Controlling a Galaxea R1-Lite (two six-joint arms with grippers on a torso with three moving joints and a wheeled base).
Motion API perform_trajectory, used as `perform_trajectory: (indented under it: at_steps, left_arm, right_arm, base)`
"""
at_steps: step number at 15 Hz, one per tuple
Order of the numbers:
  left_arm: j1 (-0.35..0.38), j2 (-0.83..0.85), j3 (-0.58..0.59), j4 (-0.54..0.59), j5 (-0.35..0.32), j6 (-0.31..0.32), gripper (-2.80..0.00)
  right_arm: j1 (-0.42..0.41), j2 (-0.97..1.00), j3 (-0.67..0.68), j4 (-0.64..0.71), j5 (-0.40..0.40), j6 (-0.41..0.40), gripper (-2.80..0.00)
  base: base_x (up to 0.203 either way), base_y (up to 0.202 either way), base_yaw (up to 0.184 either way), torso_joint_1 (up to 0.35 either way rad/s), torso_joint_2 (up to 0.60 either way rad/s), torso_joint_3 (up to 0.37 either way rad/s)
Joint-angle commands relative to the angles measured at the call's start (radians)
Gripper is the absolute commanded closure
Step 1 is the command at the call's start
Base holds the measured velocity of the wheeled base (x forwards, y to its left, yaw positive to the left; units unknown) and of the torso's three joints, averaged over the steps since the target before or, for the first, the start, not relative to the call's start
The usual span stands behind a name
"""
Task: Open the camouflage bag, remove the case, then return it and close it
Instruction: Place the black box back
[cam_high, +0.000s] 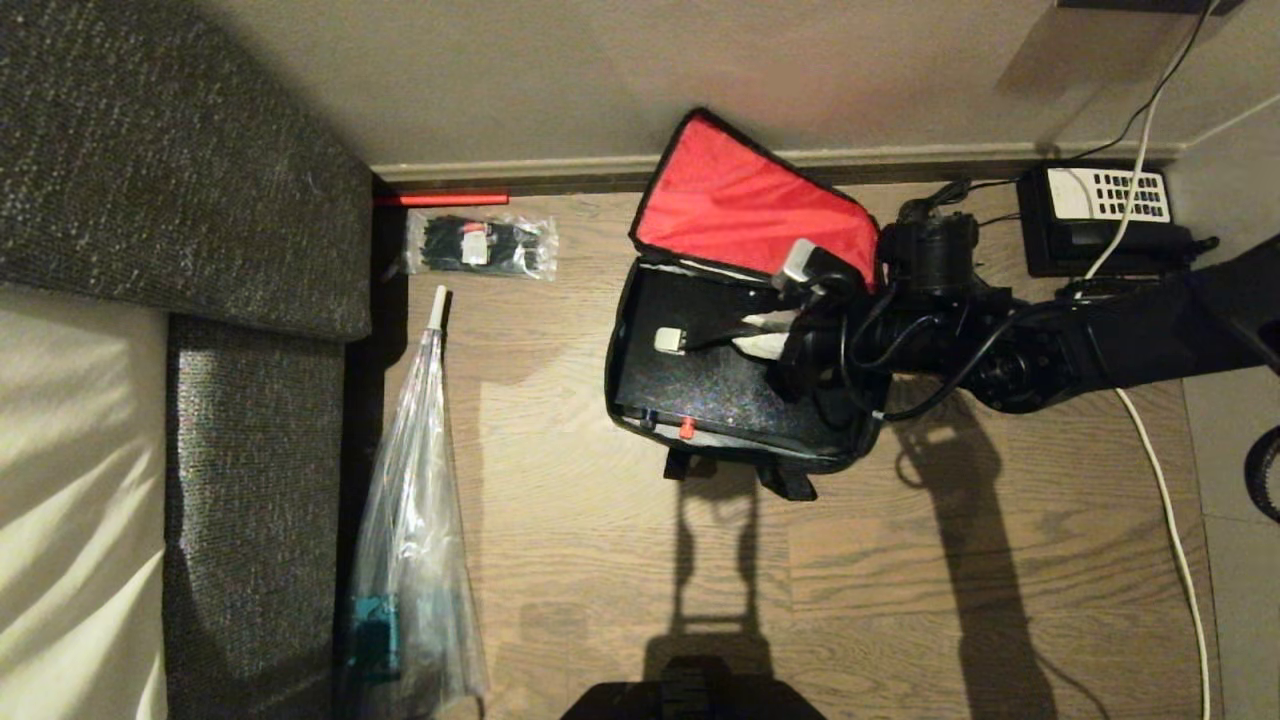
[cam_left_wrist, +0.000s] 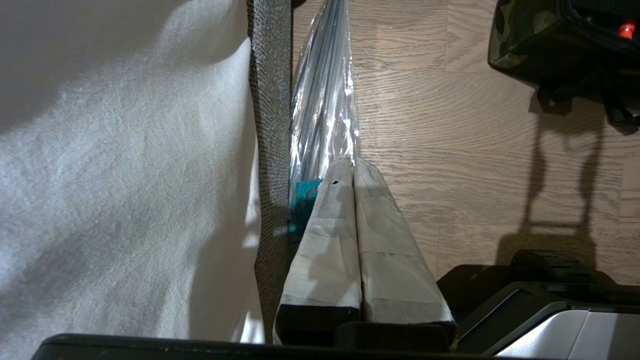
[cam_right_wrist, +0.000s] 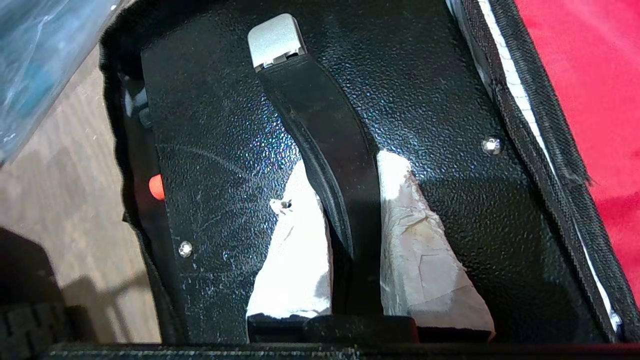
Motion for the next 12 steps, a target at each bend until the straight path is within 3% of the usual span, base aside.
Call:
perform_trajectory:
  at_steps: [1,7,12]
  left_arm:
    - [0.0,-0.002,0.0,0.0,0.0,0.0,0.0]
    - [0.0,0.0,0.0,0.0,0.0,0.0,0.0]
    - [0.0,0.0,0.0,0.0,0.0,0.0,0.0]
  right_arm:
    - [-0.002,0.008,0.011,0.006,0.002,-0.006,-2.8]
    - [0.001,-0.043,0.2,0.01,0.01,-0.091,-2.8]
    - [-0.034,-0.277,0.276,0.136,-0.012,-0.044,-2.8]
  base:
    - [0.0,0.0,0.0,0.0,0.0,0.0]
    - [0.0,0.0,0.0,0.0,0.0,0.0]
    - [0.0,0.0,0.0,0.0,0.0,0.0]
